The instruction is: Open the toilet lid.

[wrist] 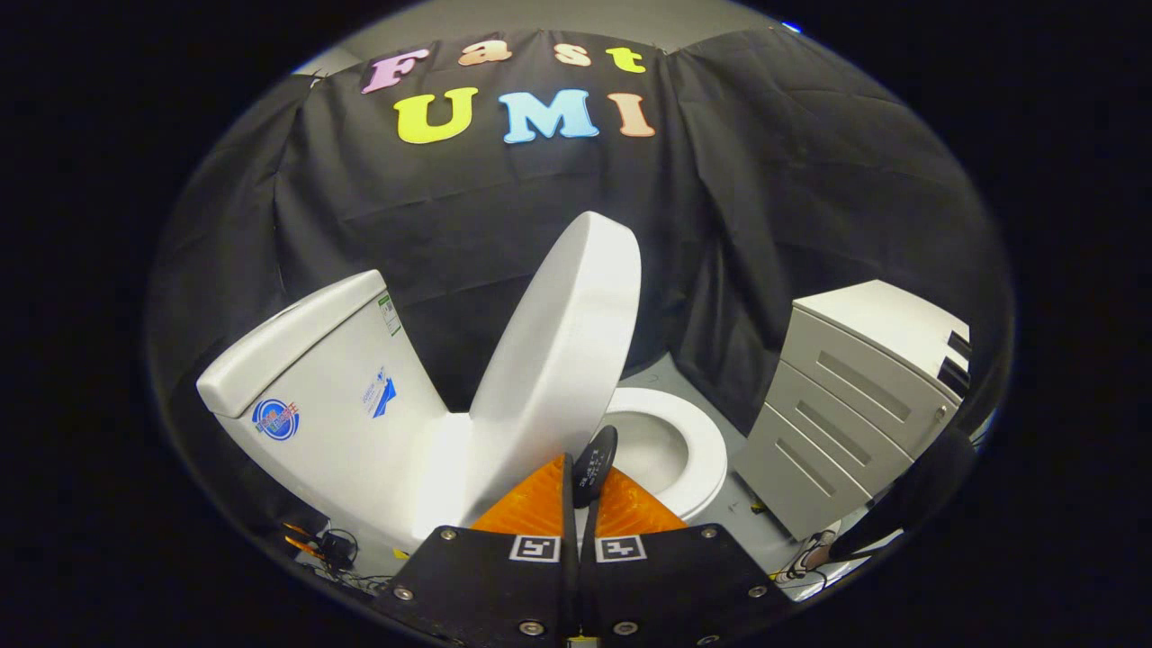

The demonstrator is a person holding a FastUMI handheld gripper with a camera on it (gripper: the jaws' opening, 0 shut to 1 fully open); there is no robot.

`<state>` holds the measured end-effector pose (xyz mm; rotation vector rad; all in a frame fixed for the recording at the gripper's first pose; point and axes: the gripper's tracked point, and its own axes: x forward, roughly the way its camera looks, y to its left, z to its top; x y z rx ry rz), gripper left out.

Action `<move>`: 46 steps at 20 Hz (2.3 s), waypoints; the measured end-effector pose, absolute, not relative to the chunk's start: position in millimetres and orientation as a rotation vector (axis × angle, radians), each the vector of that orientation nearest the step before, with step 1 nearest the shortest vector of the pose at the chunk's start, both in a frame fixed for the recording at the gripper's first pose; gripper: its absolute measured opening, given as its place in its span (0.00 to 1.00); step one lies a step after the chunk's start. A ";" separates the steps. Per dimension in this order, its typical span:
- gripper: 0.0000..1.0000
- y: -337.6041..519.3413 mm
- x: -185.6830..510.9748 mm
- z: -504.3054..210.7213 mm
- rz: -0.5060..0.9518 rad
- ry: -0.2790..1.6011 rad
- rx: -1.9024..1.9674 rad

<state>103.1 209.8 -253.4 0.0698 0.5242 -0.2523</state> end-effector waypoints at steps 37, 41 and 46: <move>0.00 411.4 127.9 -219.4 0.010 0.394 -0.262; 0.00 411.4 129.0 -218.6 0.015 0.388 -0.274; 0.04 416.4 129.7 -221.1 0.022 0.404 -0.264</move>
